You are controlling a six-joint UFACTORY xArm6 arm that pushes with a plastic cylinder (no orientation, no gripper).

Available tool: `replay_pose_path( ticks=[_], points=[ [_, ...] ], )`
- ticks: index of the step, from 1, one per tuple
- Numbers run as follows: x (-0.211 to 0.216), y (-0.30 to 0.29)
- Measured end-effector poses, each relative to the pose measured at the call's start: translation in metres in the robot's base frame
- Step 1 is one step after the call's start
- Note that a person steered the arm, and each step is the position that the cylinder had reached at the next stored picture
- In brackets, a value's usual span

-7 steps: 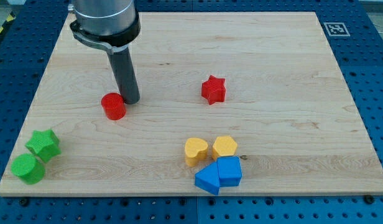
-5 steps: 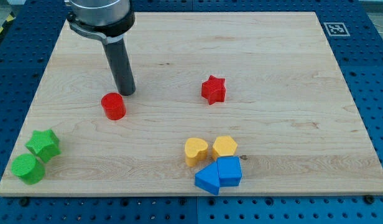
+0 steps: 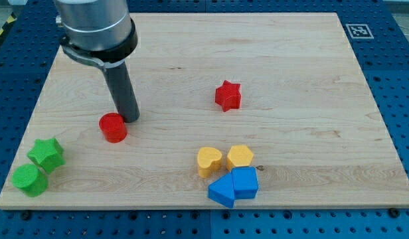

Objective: Move the red circle to the right of the green star

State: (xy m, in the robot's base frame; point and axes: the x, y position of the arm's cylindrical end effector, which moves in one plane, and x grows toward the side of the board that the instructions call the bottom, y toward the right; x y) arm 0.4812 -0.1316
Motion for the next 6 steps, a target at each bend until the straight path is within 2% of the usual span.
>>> replay_pose_path(
  ticks=[2,3,4,6],
  points=[
    [0.035,-0.004],
    [0.035,-0.004],
    [0.004,-0.004],
    [0.001,-0.033]
  ],
)
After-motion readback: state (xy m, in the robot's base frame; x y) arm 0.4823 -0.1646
